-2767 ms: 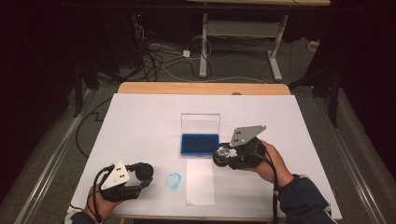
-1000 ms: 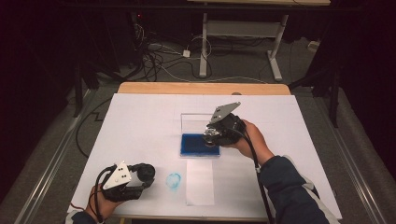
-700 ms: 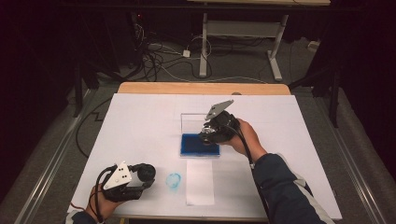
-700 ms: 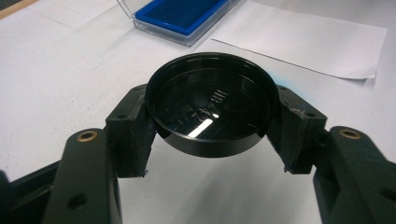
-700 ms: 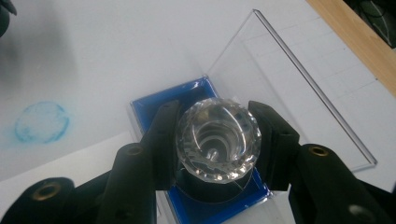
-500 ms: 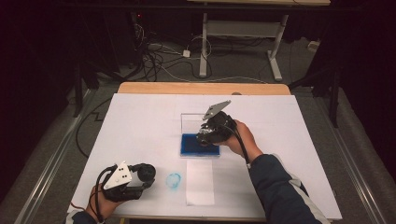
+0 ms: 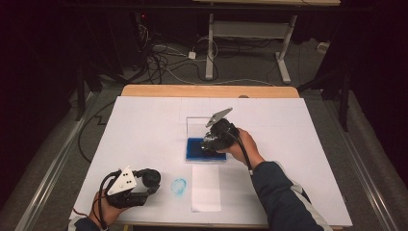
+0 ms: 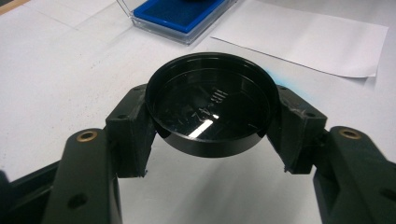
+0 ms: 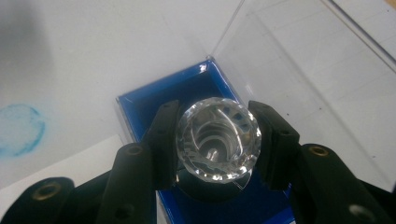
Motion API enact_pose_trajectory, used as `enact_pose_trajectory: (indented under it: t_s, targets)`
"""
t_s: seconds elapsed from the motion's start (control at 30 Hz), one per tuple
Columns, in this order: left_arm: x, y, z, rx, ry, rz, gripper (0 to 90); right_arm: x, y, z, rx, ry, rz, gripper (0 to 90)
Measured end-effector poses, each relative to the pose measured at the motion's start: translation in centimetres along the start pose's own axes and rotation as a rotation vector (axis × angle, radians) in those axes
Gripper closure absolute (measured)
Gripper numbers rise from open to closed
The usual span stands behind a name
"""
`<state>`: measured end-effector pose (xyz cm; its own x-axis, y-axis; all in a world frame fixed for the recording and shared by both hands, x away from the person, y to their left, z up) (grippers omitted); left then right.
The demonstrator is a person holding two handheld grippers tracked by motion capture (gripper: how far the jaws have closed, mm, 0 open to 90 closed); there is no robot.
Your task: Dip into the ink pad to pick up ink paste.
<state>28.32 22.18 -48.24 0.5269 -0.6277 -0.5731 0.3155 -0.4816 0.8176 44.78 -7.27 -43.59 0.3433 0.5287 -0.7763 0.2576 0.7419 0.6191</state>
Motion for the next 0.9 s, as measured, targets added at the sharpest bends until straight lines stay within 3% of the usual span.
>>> enact_pose_trajectory:
  t_s: [0.2,0.4,0.9]
  targets:
    - [0.0,-0.02,0.0,0.0,-0.001,0.001,36.4,0.19,-0.26,0.19,0.002,0.003,0.004,56.4]
    - [0.07,0.03,0.07,0.004,-0.004,-0.001,36.4,0.23,-0.9,0.56,0.047,0.029,0.035,56.3]
    - [0.02,0.01,0.03,0.005,-0.006,-0.005,36.4,0.25,-0.87,0.32,0.026,0.01,0.027,56.4]
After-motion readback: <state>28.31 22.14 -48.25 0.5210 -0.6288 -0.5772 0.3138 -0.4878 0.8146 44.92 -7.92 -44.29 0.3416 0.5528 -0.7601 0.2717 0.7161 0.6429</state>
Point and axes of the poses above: each handheld gripper's, and its own axes: x roughly forward along the jaws, y roughly out of its top, z roughly to its right, the point moved 2 cm from there along x, roughly forward along the jaws, and after that the axes turned 4 degrees about -x, right-handed, at the moved point
